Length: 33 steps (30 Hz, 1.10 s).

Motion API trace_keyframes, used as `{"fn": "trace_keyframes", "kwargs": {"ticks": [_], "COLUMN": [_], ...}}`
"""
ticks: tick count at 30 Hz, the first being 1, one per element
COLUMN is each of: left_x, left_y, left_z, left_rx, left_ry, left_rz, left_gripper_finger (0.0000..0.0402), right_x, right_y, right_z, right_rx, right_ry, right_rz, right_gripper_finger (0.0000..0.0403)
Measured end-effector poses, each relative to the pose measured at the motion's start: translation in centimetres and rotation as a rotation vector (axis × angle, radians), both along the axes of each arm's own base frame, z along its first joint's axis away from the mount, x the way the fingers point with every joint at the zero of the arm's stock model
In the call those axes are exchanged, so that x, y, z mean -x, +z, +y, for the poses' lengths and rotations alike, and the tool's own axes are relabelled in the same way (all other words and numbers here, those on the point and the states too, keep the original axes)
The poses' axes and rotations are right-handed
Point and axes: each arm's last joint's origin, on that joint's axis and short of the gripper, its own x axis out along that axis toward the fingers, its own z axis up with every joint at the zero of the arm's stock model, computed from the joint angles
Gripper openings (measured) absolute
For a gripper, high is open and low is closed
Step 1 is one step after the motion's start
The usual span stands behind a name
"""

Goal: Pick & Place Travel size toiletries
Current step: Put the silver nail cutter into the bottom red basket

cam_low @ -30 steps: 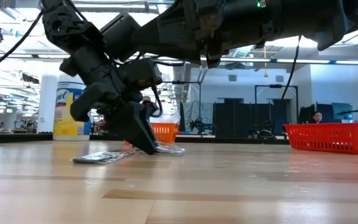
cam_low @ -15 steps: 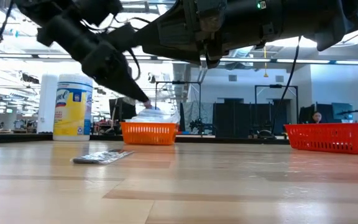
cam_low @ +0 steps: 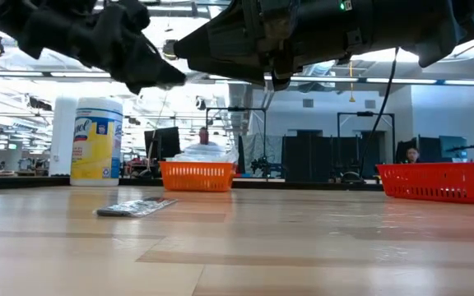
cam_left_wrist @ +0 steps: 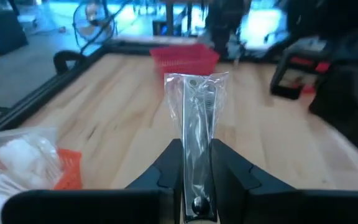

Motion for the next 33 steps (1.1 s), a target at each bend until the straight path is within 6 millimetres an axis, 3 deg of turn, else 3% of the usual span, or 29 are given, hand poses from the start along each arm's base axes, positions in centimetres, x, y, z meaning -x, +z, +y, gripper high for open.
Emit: {"fn": "trace_keyframes", "kwargs": {"ticks": [14,21,27,33], "left_x": [-0.6,-0.9,0.1,1.9], "left_y": [0.4,1.3,4.4,7.9], "left_z": [-0.9,-1.5,-2.1,-1.9], "left_rx": [0.08,0.09,0.11,0.103], "left_ry": [-0.279,-0.454,-0.601,-0.599], "left_rz": [-0.133,-0.254,-0.513,-0.703], "left_gripper_finger": [0.0047,0.0047,0.0047,0.0047], "right_x": [0.0,0.4,1.3,2.6], "right_y": [0.3,1.4,5.3,14.6], "right_z": [0.2,0.9,1.3,-0.4], "right_rx": [0.01,0.118,0.248,0.302], "right_ry": [0.003,0.002,-0.003,-0.153], "right_rz": [-0.031,-0.103,-0.231,-0.417], "right_gripper_finger": [0.0126,0.0111,0.0109,0.0109]}}
